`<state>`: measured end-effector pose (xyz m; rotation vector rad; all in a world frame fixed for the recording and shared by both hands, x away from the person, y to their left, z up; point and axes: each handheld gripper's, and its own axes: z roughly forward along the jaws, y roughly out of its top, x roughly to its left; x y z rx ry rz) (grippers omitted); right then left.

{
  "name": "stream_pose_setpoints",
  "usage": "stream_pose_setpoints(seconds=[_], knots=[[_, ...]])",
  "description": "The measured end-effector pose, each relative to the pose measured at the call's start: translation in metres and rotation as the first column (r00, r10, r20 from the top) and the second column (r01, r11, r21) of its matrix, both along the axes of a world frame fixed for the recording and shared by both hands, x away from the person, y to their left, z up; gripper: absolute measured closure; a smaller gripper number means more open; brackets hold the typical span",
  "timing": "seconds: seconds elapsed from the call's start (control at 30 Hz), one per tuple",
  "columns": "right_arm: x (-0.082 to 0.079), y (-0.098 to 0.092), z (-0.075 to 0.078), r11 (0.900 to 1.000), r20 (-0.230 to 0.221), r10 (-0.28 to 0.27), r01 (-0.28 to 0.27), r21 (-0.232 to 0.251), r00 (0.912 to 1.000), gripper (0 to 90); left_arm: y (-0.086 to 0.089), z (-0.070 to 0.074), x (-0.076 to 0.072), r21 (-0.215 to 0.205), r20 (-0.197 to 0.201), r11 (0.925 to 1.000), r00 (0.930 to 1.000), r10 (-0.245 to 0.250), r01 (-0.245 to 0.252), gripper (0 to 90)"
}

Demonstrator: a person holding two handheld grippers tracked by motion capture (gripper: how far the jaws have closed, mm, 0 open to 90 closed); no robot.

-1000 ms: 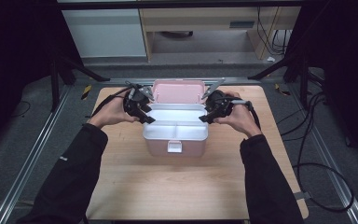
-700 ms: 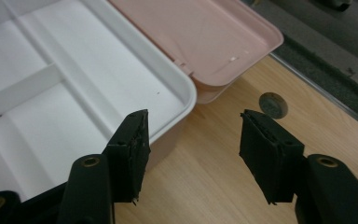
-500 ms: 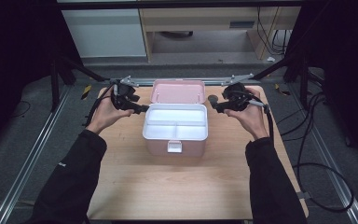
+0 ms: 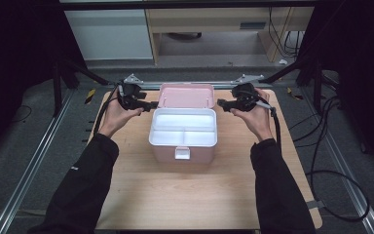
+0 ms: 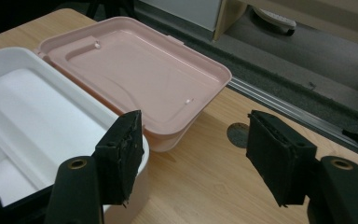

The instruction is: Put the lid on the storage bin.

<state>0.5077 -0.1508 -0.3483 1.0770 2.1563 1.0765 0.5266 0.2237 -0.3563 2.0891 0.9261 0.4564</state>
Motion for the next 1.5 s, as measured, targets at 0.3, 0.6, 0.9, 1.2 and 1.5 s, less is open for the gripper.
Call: stream_pose_setpoints(seconds=[0.3, 0.6, 0.9, 1.2, 1.5], knots=[[0.018, 0.016, -0.001, 1.0, 0.006, -0.014, 0.014, 0.015, 0.9999, 31.8, -0.009, -0.004, 0.014, -0.056, 0.013, 0.9984, 0.9999, 0.007, -0.006, 30.3], [0.045, 0.028, -0.021, 0.998, -0.031, -0.033, 0.034, 0.053, 0.999, 32.2, -0.017, -0.028, 0.032, -0.012, 0.003, 0.9996, 0.9997, 0.025, -0.025, 31.4], [0.061, 0.03, -0.045, 0.999, -0.099, -0.033, 0.035, 0.018, 0.9946, 34.3, -0.018, -0.043, 0.043, -0.038, -0.038, 0.9983, 0.9984, 0.043, -0.044, 35.7], [0.073, 0.034, -0.065, 0.999, -0.141, -0.04, 0.045, 0.031, 0.9892, 36.6, -0.017, -0.057, 0.053, -0.027, -0.065, 0.9958, 0.9942, 0.086, -0.087, 37.5], [0.08, 0.038, -0.078, 0.997, -0.18, -0.033, 0.045, 0.065, 0.9832, 39.6, -0.02, -0.065, 0.059, -0.058, -0.087, 0.9937, 0.9921, 0.09, -0.096, 44.2]])
